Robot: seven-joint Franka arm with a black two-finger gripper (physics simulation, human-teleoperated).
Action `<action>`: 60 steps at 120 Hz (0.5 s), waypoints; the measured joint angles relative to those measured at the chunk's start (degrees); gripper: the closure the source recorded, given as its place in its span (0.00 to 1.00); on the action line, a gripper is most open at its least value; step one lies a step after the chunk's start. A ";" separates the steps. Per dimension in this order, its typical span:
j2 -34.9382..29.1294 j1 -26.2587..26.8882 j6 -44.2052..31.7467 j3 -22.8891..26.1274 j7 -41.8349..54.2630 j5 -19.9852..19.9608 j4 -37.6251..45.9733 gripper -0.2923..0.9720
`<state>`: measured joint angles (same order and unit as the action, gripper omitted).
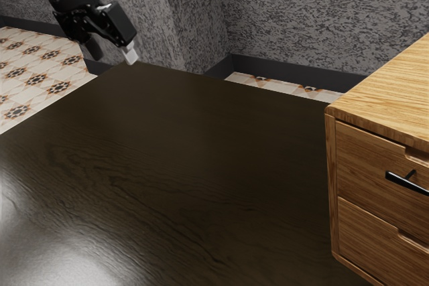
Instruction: Pull the drawer handle with one arm to open the drawer
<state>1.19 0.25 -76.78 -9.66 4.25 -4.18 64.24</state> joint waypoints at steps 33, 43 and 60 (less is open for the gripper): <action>0.56 -0.17 0.90 0.07 -0.66 3.02 0.17 0.23; 0.92 0.25 0.81 0.10 -0.77 3.49 0.31 0.23; 2.25 0.47 -0.43 1.42 4.74 4.32 0.29 0.23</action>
<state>3.44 0.73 -77.21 -8.25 8.99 0.14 64.53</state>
